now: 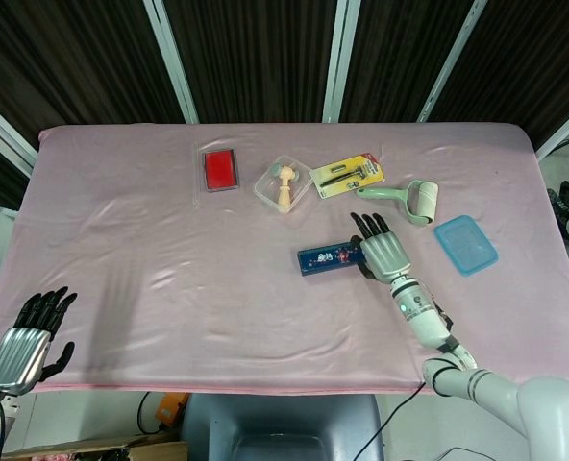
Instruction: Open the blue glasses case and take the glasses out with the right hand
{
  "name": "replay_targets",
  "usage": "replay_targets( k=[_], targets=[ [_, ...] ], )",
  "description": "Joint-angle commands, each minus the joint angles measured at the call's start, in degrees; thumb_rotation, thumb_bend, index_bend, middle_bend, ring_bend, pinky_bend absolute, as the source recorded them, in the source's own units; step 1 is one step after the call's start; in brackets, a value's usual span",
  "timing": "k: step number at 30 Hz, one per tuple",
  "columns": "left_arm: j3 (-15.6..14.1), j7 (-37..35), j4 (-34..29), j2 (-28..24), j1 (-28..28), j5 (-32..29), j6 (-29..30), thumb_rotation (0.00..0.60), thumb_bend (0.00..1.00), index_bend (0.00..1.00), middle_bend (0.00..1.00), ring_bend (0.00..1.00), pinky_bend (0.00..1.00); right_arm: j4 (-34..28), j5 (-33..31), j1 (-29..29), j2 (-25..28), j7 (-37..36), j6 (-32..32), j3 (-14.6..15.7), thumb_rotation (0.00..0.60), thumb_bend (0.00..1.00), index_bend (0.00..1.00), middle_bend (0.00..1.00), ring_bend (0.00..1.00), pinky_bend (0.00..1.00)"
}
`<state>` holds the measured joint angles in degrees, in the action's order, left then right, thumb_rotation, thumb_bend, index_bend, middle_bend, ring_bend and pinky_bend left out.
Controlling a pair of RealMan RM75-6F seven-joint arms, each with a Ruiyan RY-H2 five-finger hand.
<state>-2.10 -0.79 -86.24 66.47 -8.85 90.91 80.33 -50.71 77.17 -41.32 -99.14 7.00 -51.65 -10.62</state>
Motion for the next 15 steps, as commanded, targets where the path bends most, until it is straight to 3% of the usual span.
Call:
replay_targets(
  k=[1,5,15],
  targets=[
    [-0.1,-0.1,0.0,-0.1,0.0,0.1,0.1,0.6,0.41,0.0,0.0,0.0,0.05,-0.1,-0.3,-0.1,0.0,0.3,-0.2,-0.1,0.6,0.56,0.54,0.08,0.01,0.0],
    [-0.2,-0.3,0.0,-0.1,-0.1,0.3,-0.2,0.6,0.41,0.0,0.0,0.0,0.05,-0.2,-0.8,-0.1,0.0,0.7,-0.4,-0.3,0.6,0.61,0.59,0.1,0.01,0.0],
    [-0.2,-0.4,0.1,-0.2,-0.2,0.2,-0.4,0.6,0.41,0.0,0.0,0.0,0.05,-0.5,-1.7,-0.7,-0.1,1.4,-0.6,-0.9,0.6,0.62,0.63,0.11,0.02,0.02]
  ],
)
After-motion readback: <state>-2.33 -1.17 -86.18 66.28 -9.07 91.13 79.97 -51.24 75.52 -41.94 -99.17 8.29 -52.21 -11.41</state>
